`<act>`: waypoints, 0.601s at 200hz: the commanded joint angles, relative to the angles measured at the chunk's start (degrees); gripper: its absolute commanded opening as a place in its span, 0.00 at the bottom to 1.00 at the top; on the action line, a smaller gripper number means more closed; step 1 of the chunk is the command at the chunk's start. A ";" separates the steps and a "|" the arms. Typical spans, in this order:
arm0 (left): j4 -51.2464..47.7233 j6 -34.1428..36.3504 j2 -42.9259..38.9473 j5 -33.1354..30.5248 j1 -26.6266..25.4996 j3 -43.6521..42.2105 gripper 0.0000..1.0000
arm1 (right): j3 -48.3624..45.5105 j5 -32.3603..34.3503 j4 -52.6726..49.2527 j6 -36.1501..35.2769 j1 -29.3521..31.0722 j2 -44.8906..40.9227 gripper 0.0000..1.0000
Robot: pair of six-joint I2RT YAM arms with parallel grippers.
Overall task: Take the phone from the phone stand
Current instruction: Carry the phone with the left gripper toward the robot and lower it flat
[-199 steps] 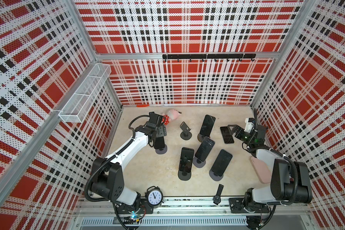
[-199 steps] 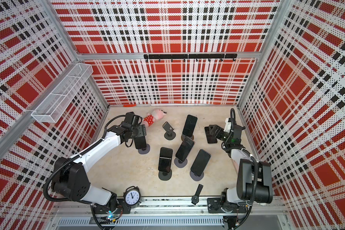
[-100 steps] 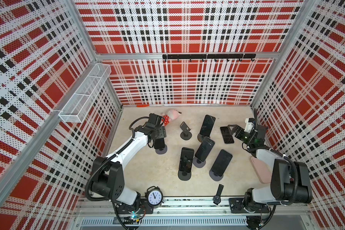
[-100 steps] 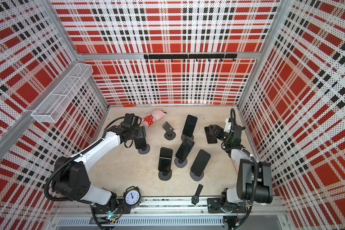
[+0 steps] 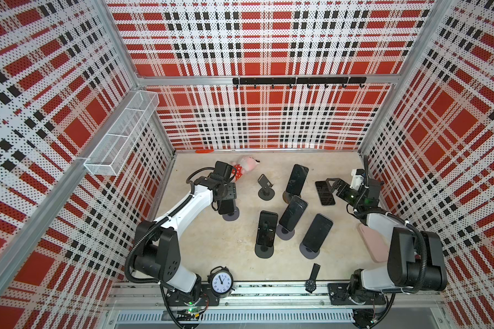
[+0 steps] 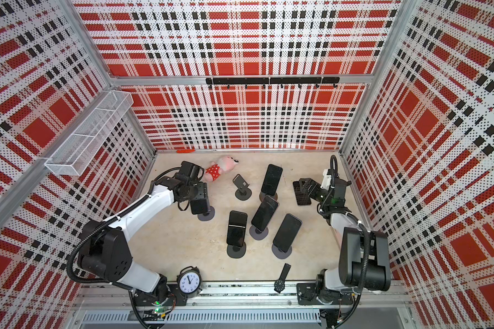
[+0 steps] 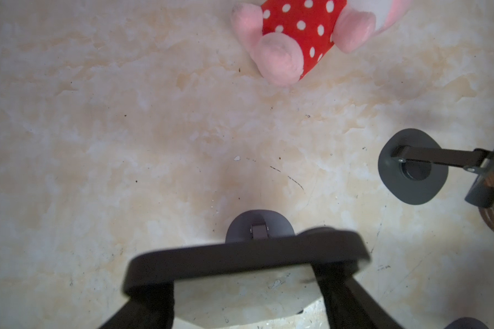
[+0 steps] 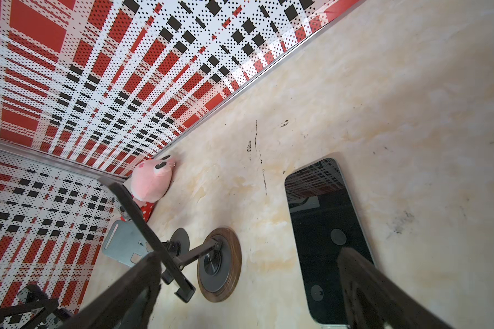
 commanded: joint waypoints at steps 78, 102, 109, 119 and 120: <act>-4.23 3.04 -3.60 2.53 1.98 4.14 0.67 | 0.60 -0.26 1.18 0.83 -0.28 -0.55 1.00; -4.81 3.53 -4.99 2.23 3.97 2.13 0.66 | 0.36 -0.67 2.30 1.54 -0.24 -0.72 1.00; -4.75 3.51 -5.51 2.16 4.82 1.20 0.66 | 0.47 -0.65 2.09 1.50 -0.27 -0.83 1.00; -4.81 3.54 -6.31 1.95 6.98 0.11 0.67 | 0.52 -0.52 1.70 1.31 -0.30 -1.01 1.00; -4.81 3.54 -6.39 1.95 7.13 0.00 0.67 | 0.50 -0.47 1.70 1.27 -0.27 -1.08 1.00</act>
